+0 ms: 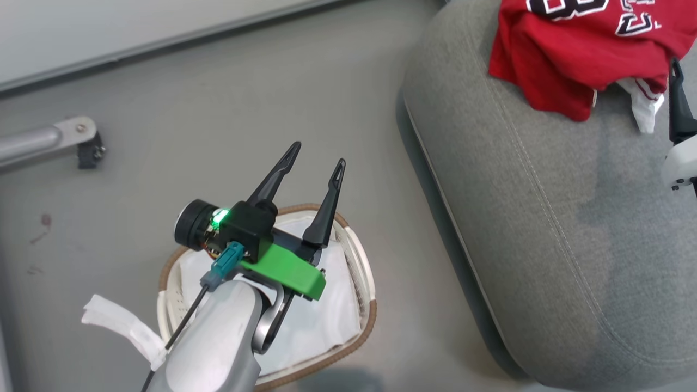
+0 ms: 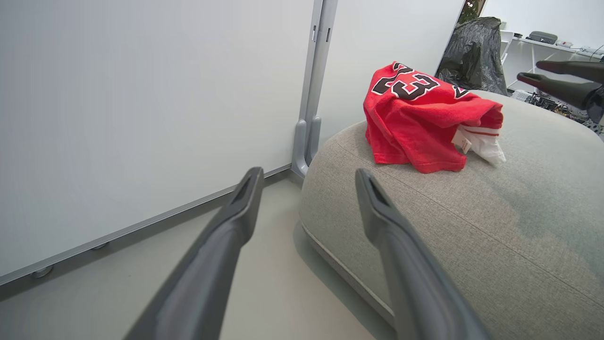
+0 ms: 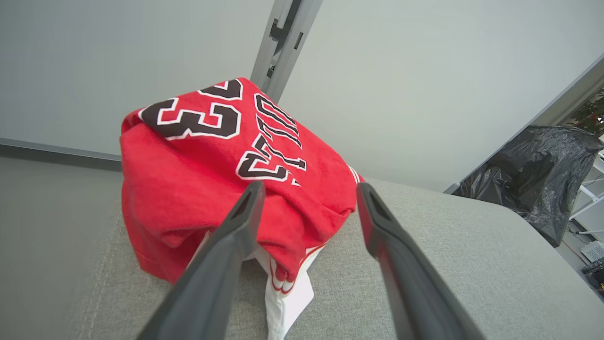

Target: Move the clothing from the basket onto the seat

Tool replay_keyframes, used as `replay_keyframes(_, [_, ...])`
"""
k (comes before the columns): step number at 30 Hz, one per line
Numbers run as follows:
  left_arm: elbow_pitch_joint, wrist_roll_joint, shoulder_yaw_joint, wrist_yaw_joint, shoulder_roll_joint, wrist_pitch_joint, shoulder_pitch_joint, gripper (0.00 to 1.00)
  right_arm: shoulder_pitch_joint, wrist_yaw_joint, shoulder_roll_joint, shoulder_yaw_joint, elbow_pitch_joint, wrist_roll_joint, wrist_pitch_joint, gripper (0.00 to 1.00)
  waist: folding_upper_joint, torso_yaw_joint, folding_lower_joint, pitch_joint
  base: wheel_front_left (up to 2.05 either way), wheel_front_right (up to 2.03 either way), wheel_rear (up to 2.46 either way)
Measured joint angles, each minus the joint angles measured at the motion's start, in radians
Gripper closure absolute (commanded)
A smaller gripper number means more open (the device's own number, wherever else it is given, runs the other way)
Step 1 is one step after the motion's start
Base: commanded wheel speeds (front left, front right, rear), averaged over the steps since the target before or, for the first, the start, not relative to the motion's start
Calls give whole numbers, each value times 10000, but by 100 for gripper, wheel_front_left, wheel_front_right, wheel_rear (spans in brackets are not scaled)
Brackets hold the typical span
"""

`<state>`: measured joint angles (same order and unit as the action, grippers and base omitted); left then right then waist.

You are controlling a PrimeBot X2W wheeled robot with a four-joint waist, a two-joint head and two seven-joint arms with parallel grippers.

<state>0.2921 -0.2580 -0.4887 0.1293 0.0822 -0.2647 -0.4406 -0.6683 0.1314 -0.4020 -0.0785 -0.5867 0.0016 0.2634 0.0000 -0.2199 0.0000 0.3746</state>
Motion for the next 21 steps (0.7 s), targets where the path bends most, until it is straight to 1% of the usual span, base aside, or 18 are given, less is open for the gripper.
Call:
replay_keyframes(3, [-19, -58, 265, 0, -90, 0, 248, 0, -24, 0, 10, 265, 40, 128, 0, 0, 0, 204, 0, -385, 0, 0, 0])
replay_keyframes(6, [-77, -58, 819, 2, -184, 0, 660, 0, -51, -2, 328, 510, 138, 173, 0, 0, 0, 647, 0, -807, 0, 0, 0])
replay_keyframes(10, [-98, -54, 1446, 2, -253, 0, 1195, 0, -3, 0, 1275, 734, 293, 284, 0, 0, 0, 1102, 0, -1221, 0, 0, 0])
replay_keyframes(13, [-59, -52, 1971, 0, -272, 0, 1649, 0, 291, 0, 1910, 669, 479, 395, -2, 0, 0, 1389, 0, -1553, 0, 0, 0])
replay_keyframes(16, [-54, -25, 2512, -35, -299, 0, 2121, 0, 836, 0, 2585, 514, 685, 552, 0, 0, 0, 1641, 0, -1880, 0, 0, 0])
replay_keyframes(18, [-65, 19, 2884, -75, -301, 0, 2463, 0, 1278, -2, 2989, 192, 936, 612, 0, 0, 0, 1801, 0, -2105, 0, 0, 0])
replay_keyframes(21, [-117, 50, 3315, -92, -303, 0, 2930, 0, 2092, -2, 3338, -8, 1306, 598, -2, 0, -1, 1995, 0, -2410, 0, 0, 0])
